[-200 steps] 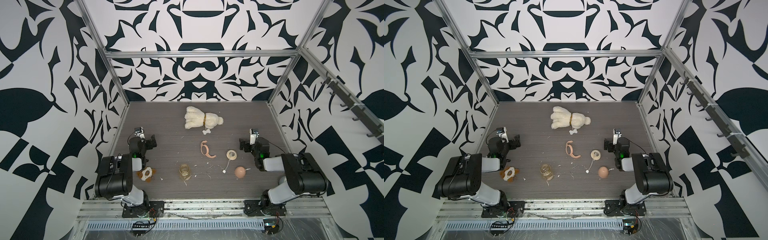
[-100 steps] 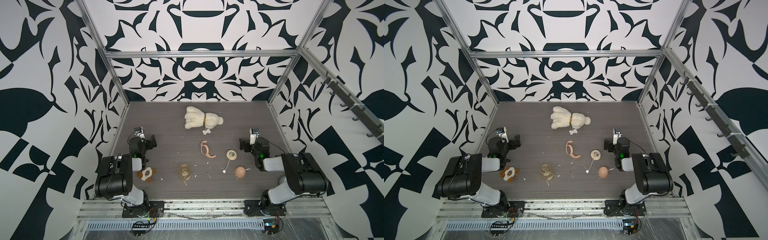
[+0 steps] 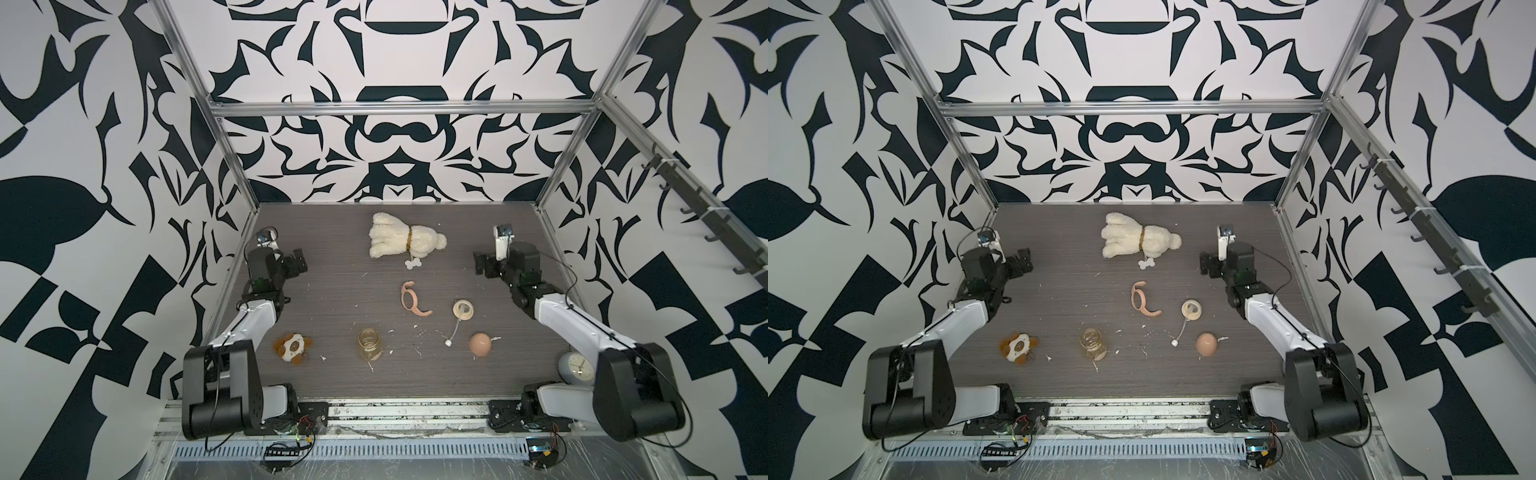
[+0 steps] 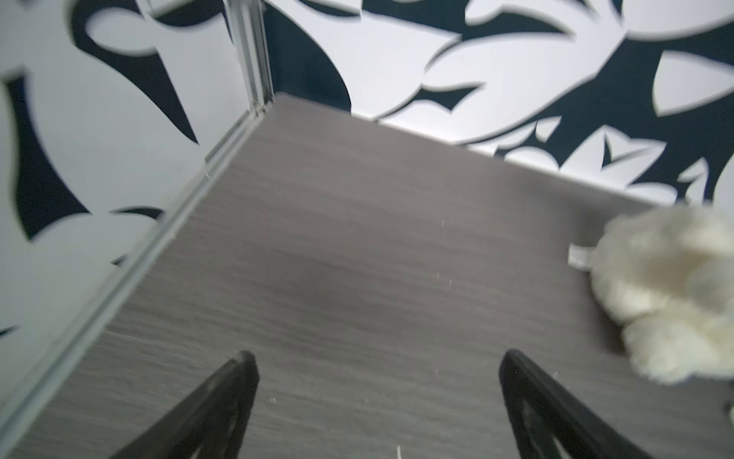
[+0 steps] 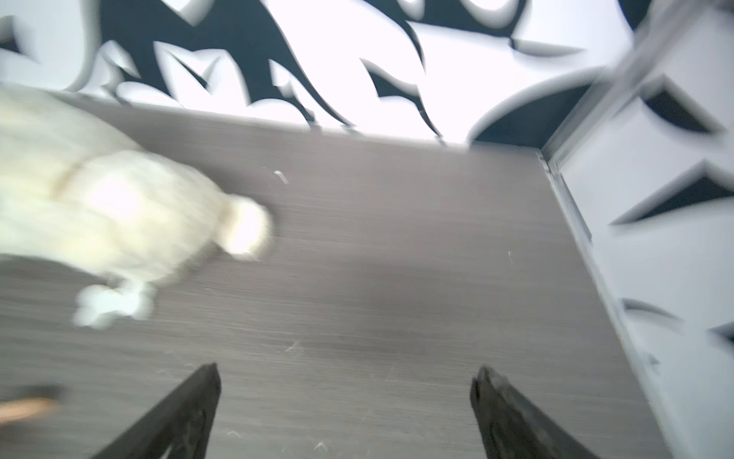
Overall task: Assemble the baby bottles
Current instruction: Pick up the baby bottle from the center of the board.
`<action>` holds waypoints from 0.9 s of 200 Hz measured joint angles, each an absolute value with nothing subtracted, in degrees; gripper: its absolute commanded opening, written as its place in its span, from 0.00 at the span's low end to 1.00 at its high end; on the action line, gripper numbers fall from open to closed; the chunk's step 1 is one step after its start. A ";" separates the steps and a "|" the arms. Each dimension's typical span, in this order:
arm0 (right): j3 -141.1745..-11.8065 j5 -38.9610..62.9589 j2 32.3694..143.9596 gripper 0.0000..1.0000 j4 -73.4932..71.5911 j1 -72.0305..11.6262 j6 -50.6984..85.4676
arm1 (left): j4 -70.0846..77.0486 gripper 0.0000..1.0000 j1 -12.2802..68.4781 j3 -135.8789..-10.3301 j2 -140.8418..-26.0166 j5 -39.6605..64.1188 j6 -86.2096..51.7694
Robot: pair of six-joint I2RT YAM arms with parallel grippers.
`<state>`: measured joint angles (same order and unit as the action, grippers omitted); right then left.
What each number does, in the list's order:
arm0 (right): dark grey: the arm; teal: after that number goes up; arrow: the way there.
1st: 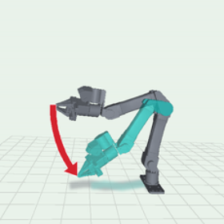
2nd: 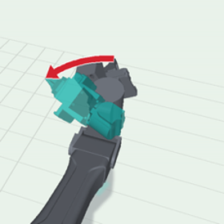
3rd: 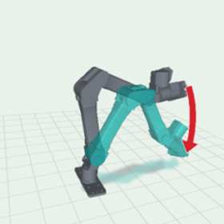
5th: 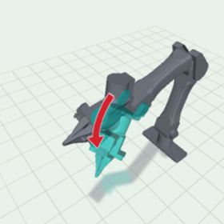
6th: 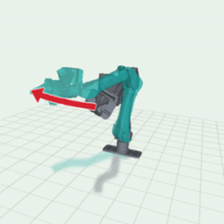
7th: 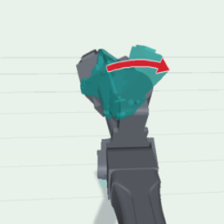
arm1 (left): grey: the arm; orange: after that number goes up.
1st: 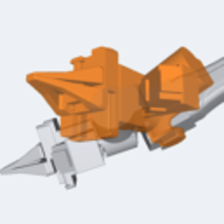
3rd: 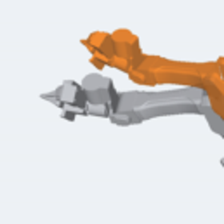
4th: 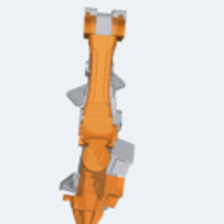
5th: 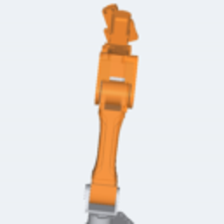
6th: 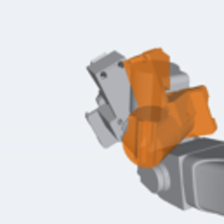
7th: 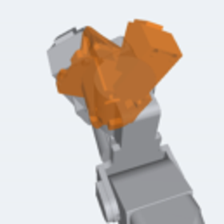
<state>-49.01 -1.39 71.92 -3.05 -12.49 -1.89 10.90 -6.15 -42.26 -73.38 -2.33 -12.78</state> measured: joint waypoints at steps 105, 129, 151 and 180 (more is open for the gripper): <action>-74.50 7.22 80.16 1.00 36.88 -55.77 -1.06 | -25.52 0.99 -6.81 -47.00 -70.87 4.43 -25.54; -77.30 6.76 86.15 1.00 37.01 -59.79 -1.52 | -26.89 0.99 -7.03 -47.00 -70.85 4.23 -25.78; -78.83 6.15 92.31 1.00 37.01 -61.19 -2.35 | -28.62 0.99 -7.40 -47.03 -70.85 3.14 -26.17; -79.66 5.65 99.92 1.00 35.75 -61.73 -3.36 | -29.63 0.99 -9.02 -47.00 -69.87 1.58 -27.22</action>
